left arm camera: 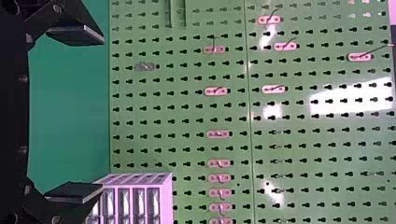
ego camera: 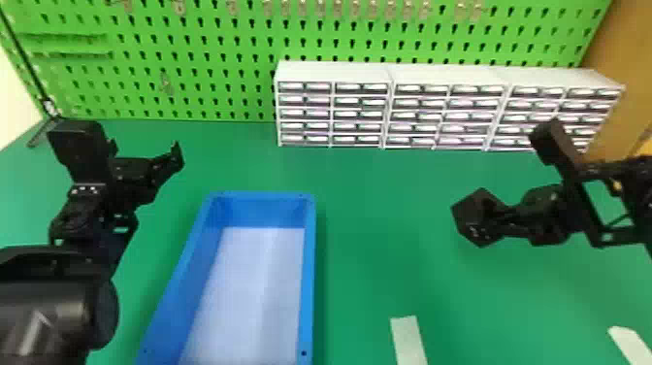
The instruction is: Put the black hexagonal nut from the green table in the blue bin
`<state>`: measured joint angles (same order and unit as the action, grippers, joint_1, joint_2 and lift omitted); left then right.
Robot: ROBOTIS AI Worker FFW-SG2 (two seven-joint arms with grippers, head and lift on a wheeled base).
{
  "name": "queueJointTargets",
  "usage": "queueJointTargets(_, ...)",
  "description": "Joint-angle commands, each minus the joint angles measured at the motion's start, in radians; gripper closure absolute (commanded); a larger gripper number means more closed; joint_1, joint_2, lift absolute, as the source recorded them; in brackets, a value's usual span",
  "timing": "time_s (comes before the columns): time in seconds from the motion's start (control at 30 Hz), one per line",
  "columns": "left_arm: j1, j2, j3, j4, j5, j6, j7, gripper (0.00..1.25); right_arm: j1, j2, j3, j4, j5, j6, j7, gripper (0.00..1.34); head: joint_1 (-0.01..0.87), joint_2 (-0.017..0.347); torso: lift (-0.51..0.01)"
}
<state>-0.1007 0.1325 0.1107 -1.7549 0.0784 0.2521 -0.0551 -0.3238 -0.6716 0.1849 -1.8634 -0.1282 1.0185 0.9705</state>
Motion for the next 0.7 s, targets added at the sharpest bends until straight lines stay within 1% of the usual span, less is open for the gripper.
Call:
queueJointTargets(0.0,0.001,-0.001,0.0,0.0,0.001,0.001,0.001,0.17,-0.035,0.017,0.031,0.003,-0.106,-0.021,-0.032,1.1,0.683,0.028,-0.096)
queueJointTargets(0.17,0.001,0.001,0.0,0.0,0.004,0.001,0.003,0.17,-0.07,0.044,0.071,0.003,-0.206,-0.055,-0.087,1.1,0.683,0.028,-0.096)
queueJointTargets(0.27,0.001,-0.001,0.001,0.0,0.006,0.0,0.003,0.17,-0.092,0.066,0.097,0.003,-0.248,-0.075,-0.11,1.1,0.683,0.028,-0.096)
queueJointTargets(0.4,0.001,-0.001,-0.002,0.0,0.006,0.0,0.008,0.17,-0.12,0.095,0.137,0.003,-0.257,-0.087,-0.124,1.1,0.683,0.028,-0.096)
queueJointTargets(0.43,0.001,0.001,-0.003,0.0,0.006,0.001,0.011,0.17,-0.132,0.107,0.151,0.003,-0.252,-0.093,-0.125,1.1,0.683,0.028,-0.096)
queueJointTargets(0.5,0.001,-0.001,-0.005,0.0,0.006,0.0,0.012,0.17,-0.143,0.119,0.173,0.006,-0.249,-0.104,-0.127,1.1,0.683,0.028,-0.096)
queueJointTargets(0.67,-0.001,0.001,-0.006,0.0,0.007,0.0,0.015,0.17,-0.172,0.135,0.223,0.009,-0.275,-0.135,-0.151,1.1,0.683,0.028,-0.096)
